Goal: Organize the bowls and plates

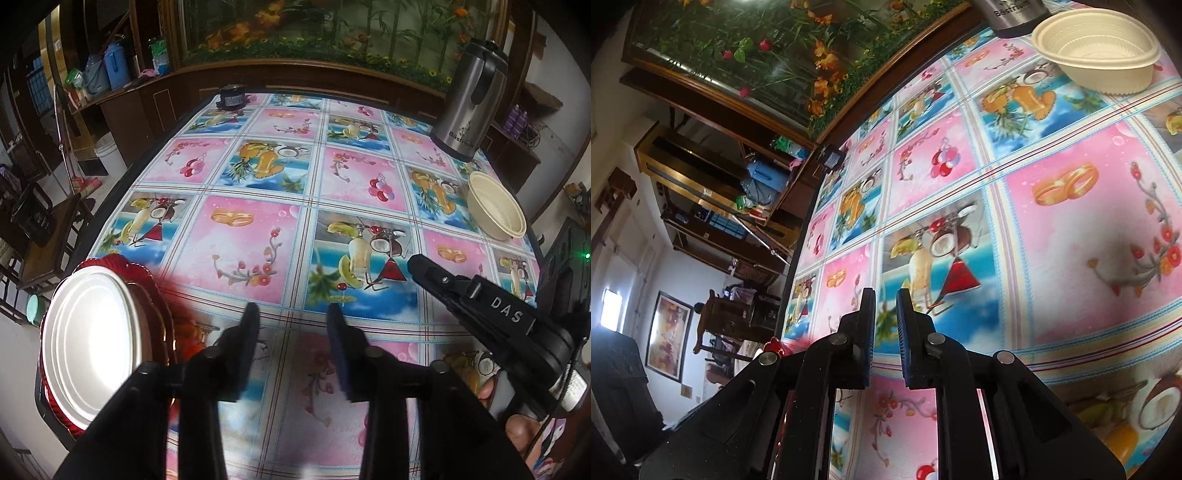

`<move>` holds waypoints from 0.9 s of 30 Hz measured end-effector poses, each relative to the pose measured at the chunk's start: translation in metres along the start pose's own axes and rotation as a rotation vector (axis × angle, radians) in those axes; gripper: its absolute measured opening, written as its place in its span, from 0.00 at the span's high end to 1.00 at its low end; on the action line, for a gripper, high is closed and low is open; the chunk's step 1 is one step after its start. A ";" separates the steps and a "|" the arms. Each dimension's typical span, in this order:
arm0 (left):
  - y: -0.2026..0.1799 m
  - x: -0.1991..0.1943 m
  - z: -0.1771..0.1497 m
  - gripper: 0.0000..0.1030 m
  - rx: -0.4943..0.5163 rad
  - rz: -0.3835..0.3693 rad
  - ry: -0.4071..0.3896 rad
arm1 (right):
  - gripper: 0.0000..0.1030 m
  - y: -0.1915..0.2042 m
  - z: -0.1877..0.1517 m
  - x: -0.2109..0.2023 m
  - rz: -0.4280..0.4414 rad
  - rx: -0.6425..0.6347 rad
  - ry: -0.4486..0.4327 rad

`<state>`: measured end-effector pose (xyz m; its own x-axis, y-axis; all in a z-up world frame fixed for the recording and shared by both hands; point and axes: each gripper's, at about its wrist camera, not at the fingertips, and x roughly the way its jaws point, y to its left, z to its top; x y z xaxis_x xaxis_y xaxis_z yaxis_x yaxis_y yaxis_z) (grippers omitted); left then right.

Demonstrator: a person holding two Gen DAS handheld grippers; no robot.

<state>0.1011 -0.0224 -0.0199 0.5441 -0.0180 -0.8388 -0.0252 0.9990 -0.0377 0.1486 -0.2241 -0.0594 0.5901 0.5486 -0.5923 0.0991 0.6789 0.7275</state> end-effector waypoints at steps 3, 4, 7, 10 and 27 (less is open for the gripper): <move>-0.009 0.007 -0.002 0.58 0.021 0.003 0.012 | 0.89 -0.005 0.004 -0.008 -0.006 0.004 -0.012; -0.012 0.009 -0.003 0.58 0.028 0.003 0.017 | 0.89 -0.007 0.006 -0.010 -0.008 0.006 -0.013; -0.026 0.017 -0.009 0.58 0.061 -0.009 0.038 | 0.89 -0.015 0.011 -0.018 -0.013 0.014 -0.018; -0.042 0.027 -0.016 0.58 0.092 -0.032 0.063 | 0.89 -0.023 0.015 -0.024 -0.033 0.016 -0.025; -0.109 0.044 -0.015 0.53 0.228 -0.087 0.109 | 0.89 -0.080 0.045 -0.071 -0.160 0.045 -0.096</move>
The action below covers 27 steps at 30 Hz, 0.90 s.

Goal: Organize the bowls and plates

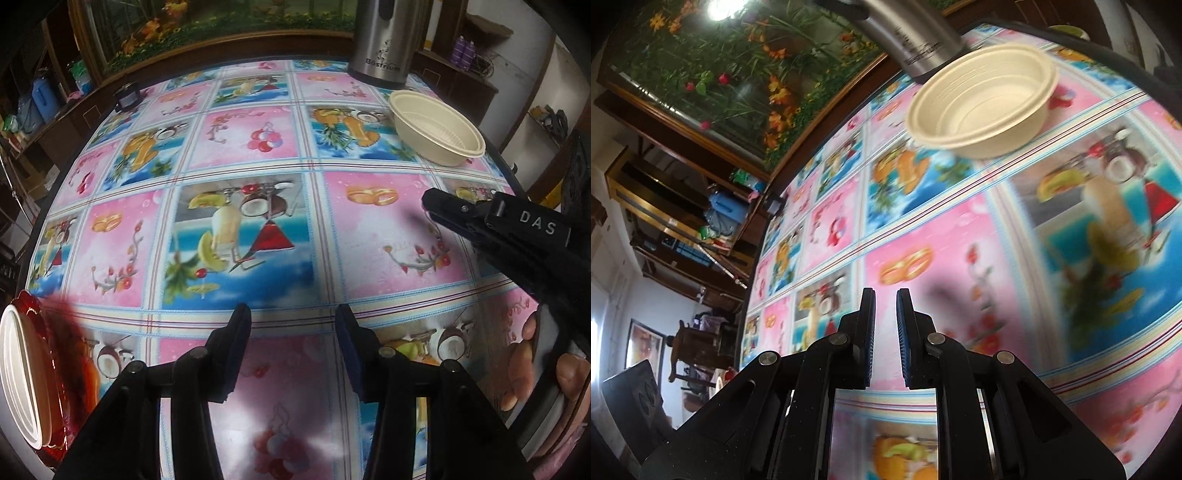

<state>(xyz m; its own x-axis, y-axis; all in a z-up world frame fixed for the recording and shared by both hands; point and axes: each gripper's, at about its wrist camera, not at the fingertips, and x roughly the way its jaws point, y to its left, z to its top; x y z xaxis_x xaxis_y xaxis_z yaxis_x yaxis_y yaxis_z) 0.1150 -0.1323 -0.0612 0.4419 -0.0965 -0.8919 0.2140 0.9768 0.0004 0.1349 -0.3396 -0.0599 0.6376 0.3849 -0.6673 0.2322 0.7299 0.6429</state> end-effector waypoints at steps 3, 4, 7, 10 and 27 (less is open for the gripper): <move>-0.007 0.006 0.004 0.53 0.010 0.002 0.018 | 0.89 -0.011 0.008 -0.012 -0.002 0.007 -0.026; -0.010 0.007 0.005 0.53 0.014 0.005 0.023 | 0.89 -0.015 0.011 -0.017 -0.004 0.007 -0.039; -0.016 0.010 0.010 0.53 0.024 0.009 0.031 | 0.90 -0.025 0.021 -0.032 -0.007 0.007 -0.082; -0.023 0.012 0.016 0.52 0.038 0.015 0.031 | 0.90 -0.036 0.033 -0.048 -0.024 0.005 -0.131; -0.059 0.024 0.080 0.52 -0.007 -0.065 0.043 | 0.77 -0.134 0.087 -0.120 -0.056 0.249 -0.373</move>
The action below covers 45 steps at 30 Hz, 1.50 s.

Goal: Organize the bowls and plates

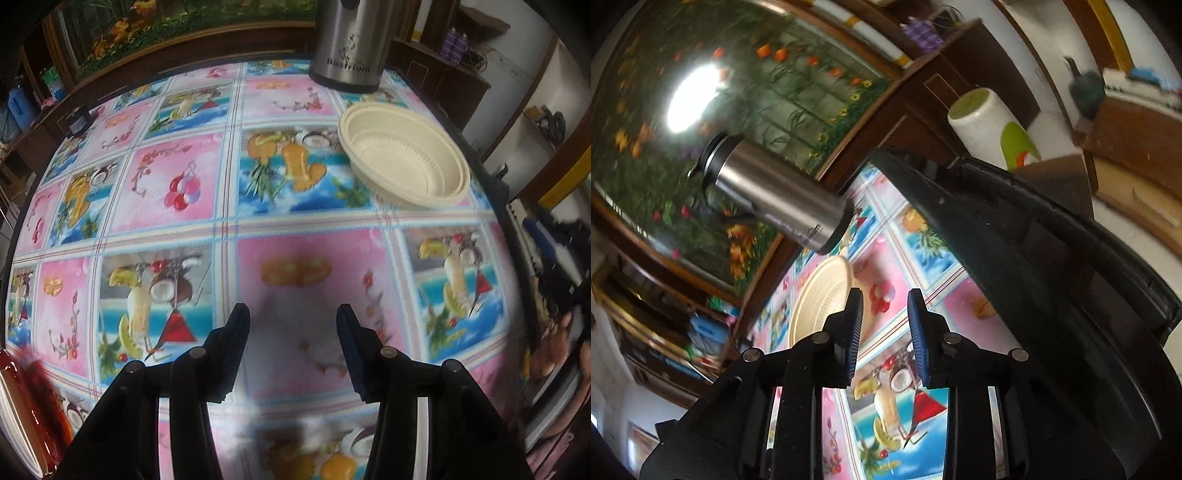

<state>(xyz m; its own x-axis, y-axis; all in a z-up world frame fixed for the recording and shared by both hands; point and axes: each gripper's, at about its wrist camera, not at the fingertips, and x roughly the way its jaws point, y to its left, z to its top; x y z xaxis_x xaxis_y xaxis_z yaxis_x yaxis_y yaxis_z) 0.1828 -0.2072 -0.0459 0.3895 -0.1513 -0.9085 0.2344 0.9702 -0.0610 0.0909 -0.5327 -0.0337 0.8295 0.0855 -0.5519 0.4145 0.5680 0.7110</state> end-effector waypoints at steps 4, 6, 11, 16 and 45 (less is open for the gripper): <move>0.000 -0.007 0.027 0.52 -0.068 -0.041 -0.054 | 0.77 0.009 -0.006 0.009 0.024 -0.024 0.034; 0.002 -0.013 0.042 0.52 -0.123 -0.063 -0.111 | 0.77 0.013 -0.008 0.015 0.028 -0.044 0.047; 0.005 -0.010 0.068 0.41 -0.230 -0.058 -0.222 | 0.77 0.018 -0.008 0.017 0.064 -0.061 0.053; 0.016 0.020 0.079 0.41 -0.300 -0.124 -0.180 | 0.77 0.024 -0.011 0.021 0.077 -0.103 0.052; 0.038 0.055 0.089 0.41 -0.343 -0.349 -0.091 | 0.71 0.057 -0.018 0.085 -0.086 -0.111 0.094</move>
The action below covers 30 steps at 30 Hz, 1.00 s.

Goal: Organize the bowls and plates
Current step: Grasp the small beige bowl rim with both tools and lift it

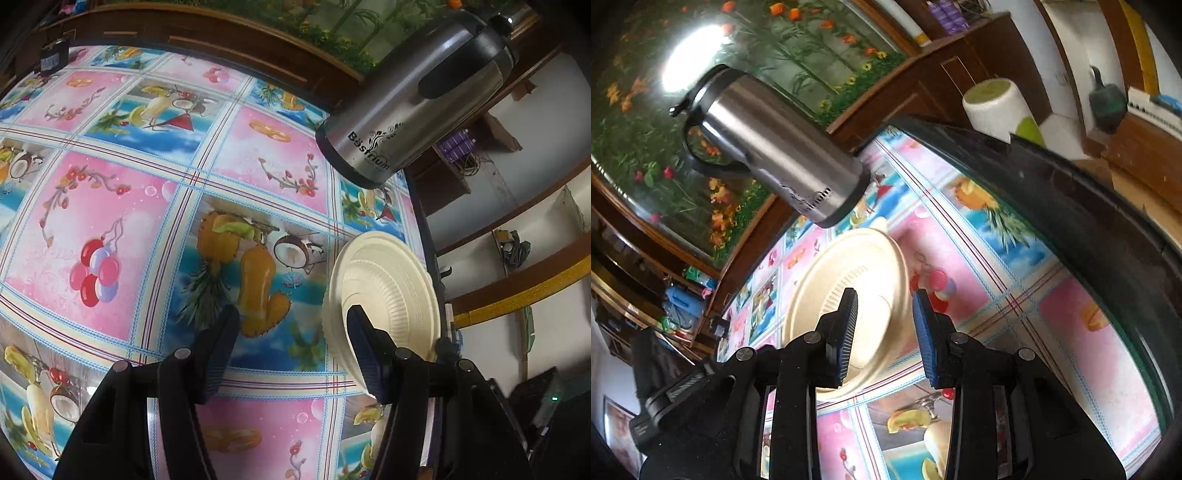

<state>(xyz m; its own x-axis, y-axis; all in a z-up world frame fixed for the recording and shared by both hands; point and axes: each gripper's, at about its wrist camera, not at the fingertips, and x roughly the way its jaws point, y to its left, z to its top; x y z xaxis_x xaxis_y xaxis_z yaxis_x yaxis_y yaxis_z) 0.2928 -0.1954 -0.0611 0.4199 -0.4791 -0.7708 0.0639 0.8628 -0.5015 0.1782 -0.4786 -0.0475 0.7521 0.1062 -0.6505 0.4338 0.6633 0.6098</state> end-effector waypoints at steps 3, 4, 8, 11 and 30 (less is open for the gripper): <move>0.002 -0.001 0.001 0.41 -0.007 -0.011 0.009 | 0.71 -0.003 -0.005 0.012 0.017 0.032 0.019; 0.002 0.000 0.001 0.41 -0.008 -0.011 0.011 | 0.71 -0.004 -0.007 0.017 0.016 0.036 0.031; 0.002 0.003 0.001 0.41 -0.013 -0.030 0.042 | 0.71 0.000 -0.012 0.028 0.010 0.021 0.064; 0.004 0.003 0.002 0.41 -0.015 -0.017 0.049 | 0.77 0.009 -0.014 0.029 0.022 -0.012 0.099; 0.002 0.013 -0.003 0.90 0.042 -0.009 0.062 | 0.77 0.006 -0.019 0.027 0.064 0.039 0.158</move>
<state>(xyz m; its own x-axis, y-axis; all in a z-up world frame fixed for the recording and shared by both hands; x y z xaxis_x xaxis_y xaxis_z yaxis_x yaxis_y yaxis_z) 0.2954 -0.2002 -0.0733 0.3625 -0.4952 -0.7895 0.1060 0.8636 -0.4930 0.1919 -0.4578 -0.0697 0.6929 0.2648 -0.6706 0.4085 0.6222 0.6678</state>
